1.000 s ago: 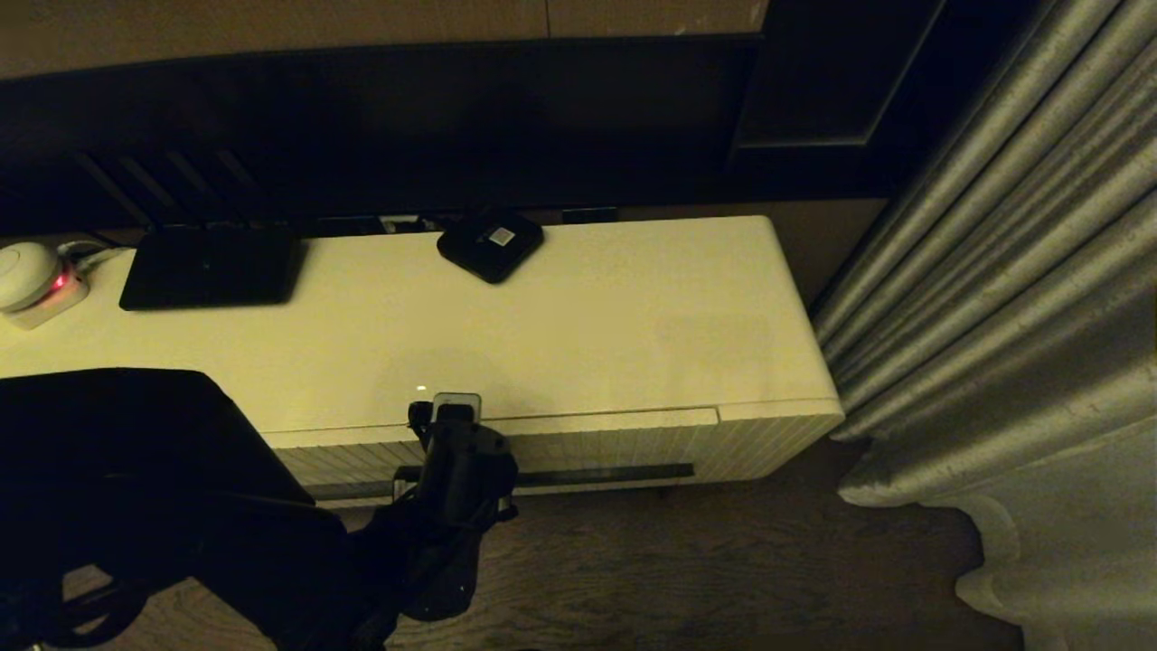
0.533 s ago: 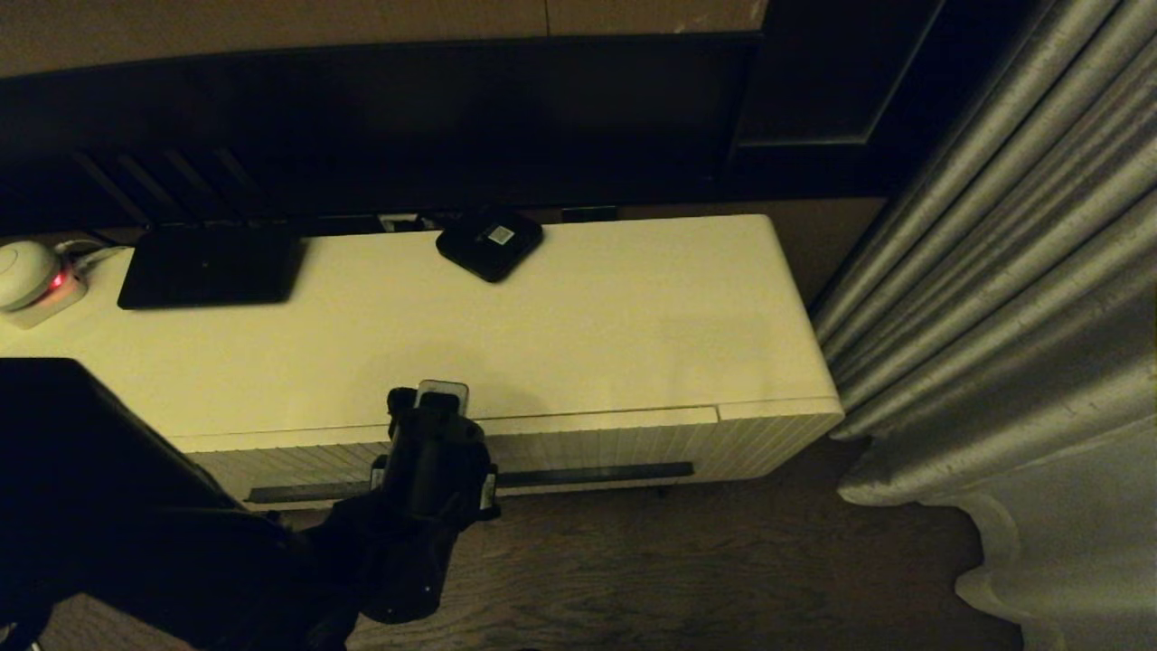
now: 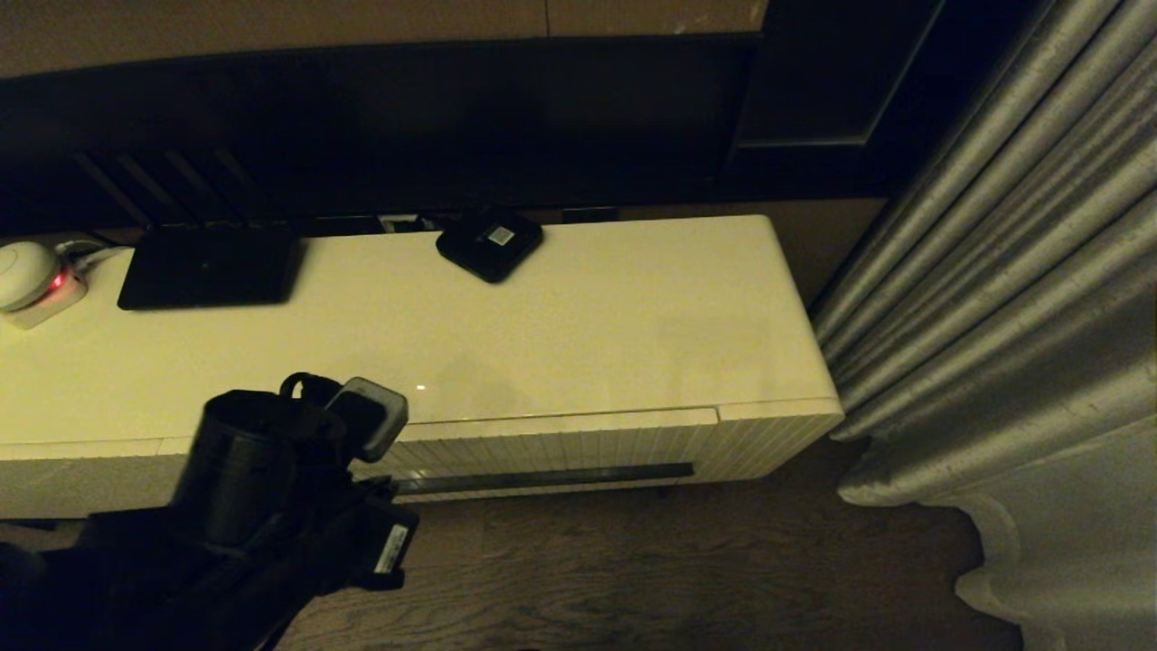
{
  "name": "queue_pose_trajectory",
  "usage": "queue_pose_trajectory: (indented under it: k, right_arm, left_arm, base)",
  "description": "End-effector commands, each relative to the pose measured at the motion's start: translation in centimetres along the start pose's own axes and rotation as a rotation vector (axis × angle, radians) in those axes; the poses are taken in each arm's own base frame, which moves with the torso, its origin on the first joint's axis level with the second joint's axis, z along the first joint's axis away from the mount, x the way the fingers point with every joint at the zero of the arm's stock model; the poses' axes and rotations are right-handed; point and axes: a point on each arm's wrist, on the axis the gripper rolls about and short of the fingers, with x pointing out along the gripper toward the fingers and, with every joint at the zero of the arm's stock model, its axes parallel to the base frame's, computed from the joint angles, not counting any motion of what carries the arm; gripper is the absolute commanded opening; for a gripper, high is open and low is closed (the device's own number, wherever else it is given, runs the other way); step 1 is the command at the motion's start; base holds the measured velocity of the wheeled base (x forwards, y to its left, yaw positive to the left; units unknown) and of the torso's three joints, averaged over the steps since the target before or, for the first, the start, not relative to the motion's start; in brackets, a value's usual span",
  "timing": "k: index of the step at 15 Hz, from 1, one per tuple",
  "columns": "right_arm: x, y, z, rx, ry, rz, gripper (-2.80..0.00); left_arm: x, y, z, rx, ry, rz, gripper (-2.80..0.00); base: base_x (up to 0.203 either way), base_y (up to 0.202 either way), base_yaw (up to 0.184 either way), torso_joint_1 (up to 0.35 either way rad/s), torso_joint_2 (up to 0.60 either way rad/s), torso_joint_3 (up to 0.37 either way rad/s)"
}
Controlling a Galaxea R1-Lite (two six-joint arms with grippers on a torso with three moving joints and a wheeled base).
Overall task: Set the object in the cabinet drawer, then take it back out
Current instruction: Open the drawer
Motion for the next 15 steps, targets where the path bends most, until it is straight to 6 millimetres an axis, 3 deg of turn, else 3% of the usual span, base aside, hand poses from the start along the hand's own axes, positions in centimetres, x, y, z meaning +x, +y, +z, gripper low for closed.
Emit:
queue_pose_trajectory:
  k: [1, 7, 15]
  right_arm:
    - [0.0, 0.0, 0.0, 0.0, 0.003, 0.001, -2.8]
    - [0.0, 0.0, 0.0, 0.0, 0.002, 0.001, -2.8]
    - [0.0, 0.0, 0.0, 0.0, 0.002, 0.001, -2.8]
  left_arm:
    - [-3.5, 1.6, -1.2, 0.179, 0.027, -0.072, -2.8]
    - [-3.1, 0.9, -2.0, 0.543, 0.156, -0.292, -2.8]
    - [2.9, -3.0, -2.4, 0.76, 0.234, -0.41, -2.8]
  base:
    - [0.0, 0.0, 0.0, 0.0, 0.0, 0.0]
    - [0.0, 0.0, 0.0, 0.0, 0.0, 0.0]
    - [0.0, 0.0, 0.0, 0.0, 0.0, 0.0]
